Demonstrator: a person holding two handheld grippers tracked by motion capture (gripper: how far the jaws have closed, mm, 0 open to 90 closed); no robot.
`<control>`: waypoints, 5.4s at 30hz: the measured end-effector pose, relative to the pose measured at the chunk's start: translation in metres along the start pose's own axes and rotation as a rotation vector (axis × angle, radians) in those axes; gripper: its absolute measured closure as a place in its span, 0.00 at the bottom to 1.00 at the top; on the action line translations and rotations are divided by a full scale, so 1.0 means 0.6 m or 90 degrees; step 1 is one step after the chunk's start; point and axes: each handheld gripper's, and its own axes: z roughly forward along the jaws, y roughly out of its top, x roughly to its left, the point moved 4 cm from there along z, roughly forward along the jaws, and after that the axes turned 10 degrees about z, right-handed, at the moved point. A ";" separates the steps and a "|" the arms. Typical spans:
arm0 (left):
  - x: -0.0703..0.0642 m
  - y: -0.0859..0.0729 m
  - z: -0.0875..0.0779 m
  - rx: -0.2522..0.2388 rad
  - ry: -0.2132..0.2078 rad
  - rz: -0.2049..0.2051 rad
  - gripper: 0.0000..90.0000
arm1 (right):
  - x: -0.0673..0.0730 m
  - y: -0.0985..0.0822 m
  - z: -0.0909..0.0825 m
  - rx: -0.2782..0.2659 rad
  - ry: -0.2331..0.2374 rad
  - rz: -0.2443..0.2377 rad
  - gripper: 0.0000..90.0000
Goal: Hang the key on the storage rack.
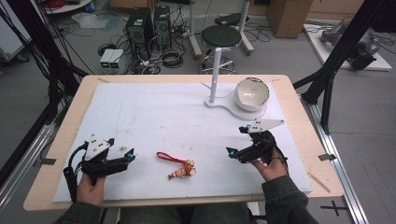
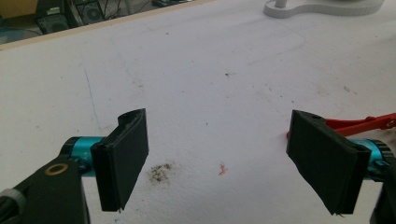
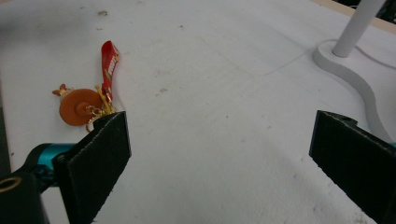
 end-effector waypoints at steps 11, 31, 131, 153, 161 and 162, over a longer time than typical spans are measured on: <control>0.000 0.000 -0.001 -0.002 0.001 -0.001 0.24 | 0.033 0.051 0.031 0.035 0.039 -0.030 0.06; 0.002 -0.001 -0.001 -0.002 0.002 -0.001 0.24 | 0.081 0.108 0.094 0.099 0.099 -0.063 0.23; 0.002 -0.001 0.001 -0.002 -0.001 -0.002 0.24 | 0.169 0.044 0.273 0.354 0.140 -0.130 0.88; 0.002 -0.001 0.001 -0.002 0.000 0.001 0.24 | 0.166 0.054 0.264 0.318 0.155 -0.105 0.95; 0.002 -0.001 0.000 -0.005 0.002 -0.001 0.24 | 0.165 0.063 0.251 0.282 0.167 -0.096 0.95; 0.002 -0.001 0.000 -0.004 0.002 0.000 0.24 | 0.165 0.064 0.250 0.277 0.172 -0.092 0.95</control>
